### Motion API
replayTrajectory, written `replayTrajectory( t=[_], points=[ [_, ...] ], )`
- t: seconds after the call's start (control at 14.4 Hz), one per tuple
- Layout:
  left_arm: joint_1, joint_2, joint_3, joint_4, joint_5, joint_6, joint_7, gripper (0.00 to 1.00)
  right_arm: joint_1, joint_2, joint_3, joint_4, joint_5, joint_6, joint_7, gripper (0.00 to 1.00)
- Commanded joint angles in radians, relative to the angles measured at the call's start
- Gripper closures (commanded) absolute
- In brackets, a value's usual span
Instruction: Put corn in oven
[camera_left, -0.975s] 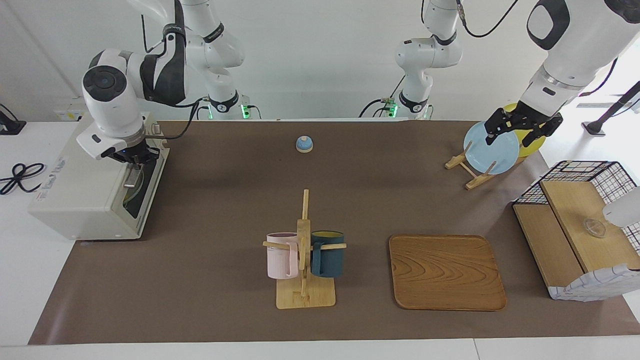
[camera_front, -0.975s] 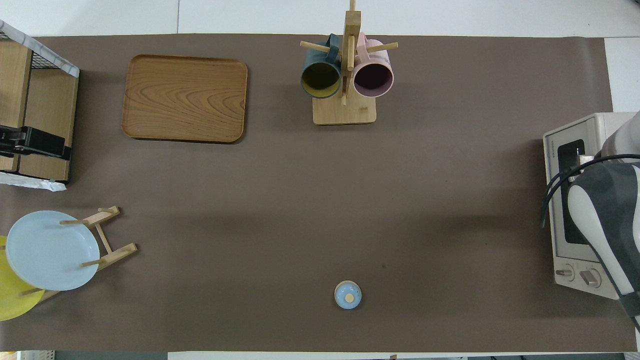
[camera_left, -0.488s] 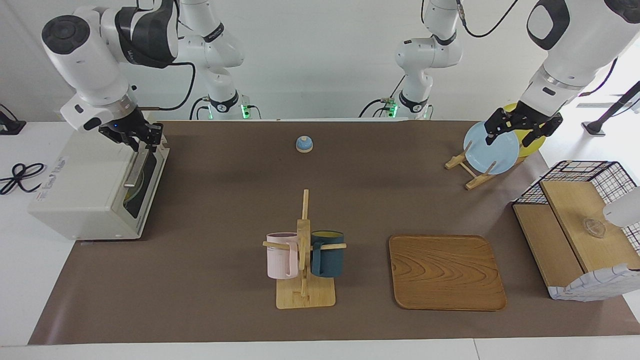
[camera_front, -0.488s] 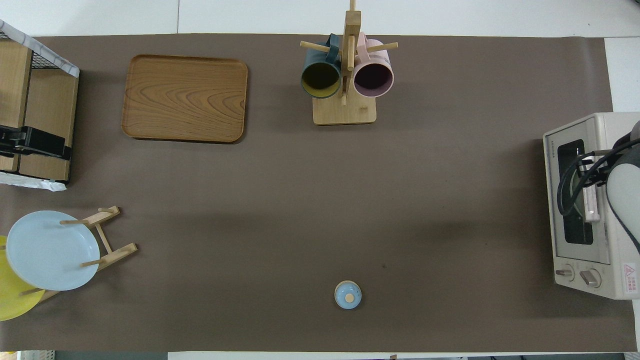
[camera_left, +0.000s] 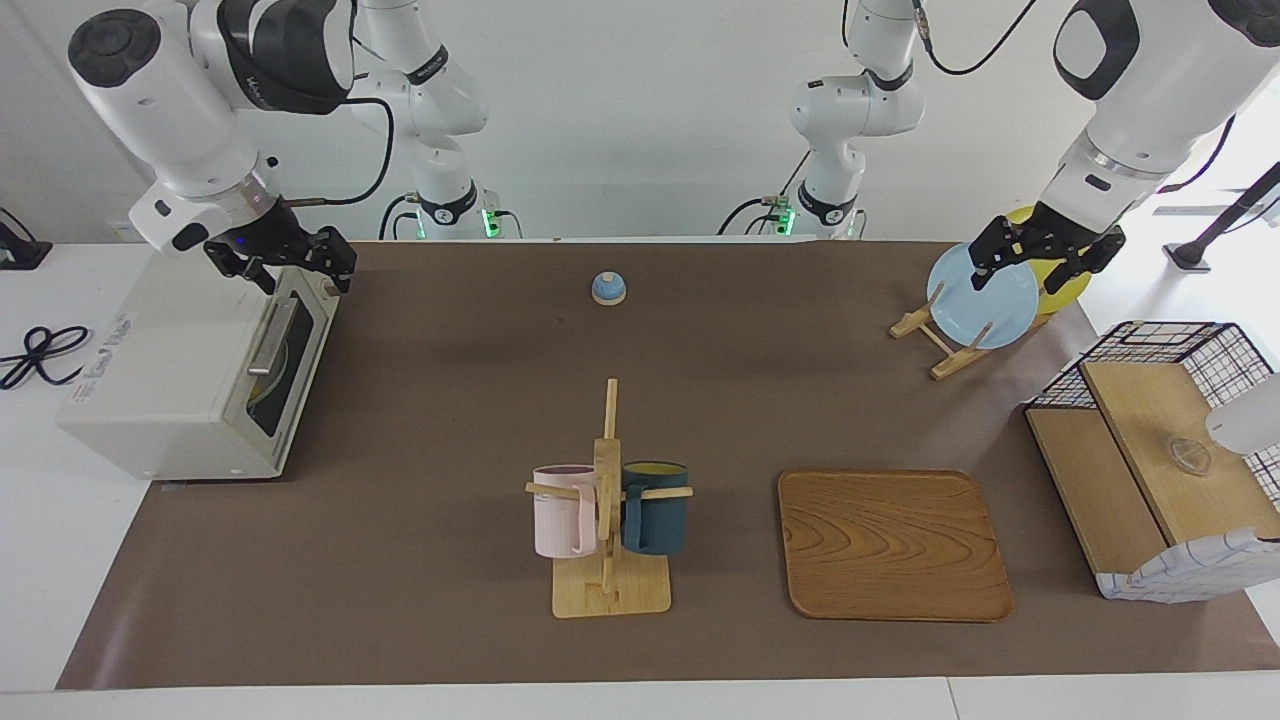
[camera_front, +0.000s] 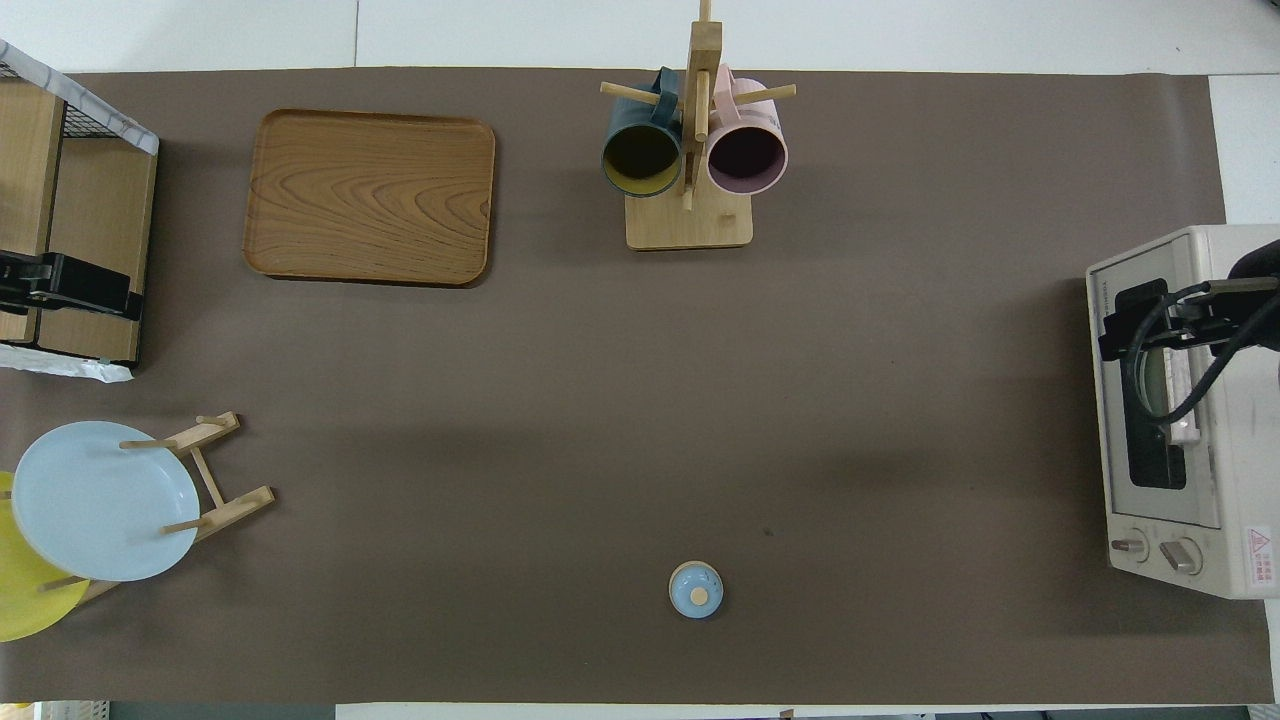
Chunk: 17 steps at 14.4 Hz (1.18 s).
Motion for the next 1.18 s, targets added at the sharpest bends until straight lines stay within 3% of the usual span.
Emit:
replayTrajectory(
  t=[0.0,0.28,1.11],
  points=[
    [0.009,-0.014,-0.007,-0.010,0.019,-0.011,-0.008,0.00,-0.004,-0.002,0.018,0.025,0.022,-0.025,0.001,0.00],
    [0.008,-0.016,-0.007,-0.010,0.019,-0.011,-0.008,0.00,0.091,-0.004,-0.059,0.026,0.009,-0.029,0.003,0.00],
    [0.009,-0.016,-0.007,-0.009,0.019,-0.011,-0.008,0.00,0.081,0.001,-0.065,0.028,0.006,-0.015,0.004,0.00]
  ],
)
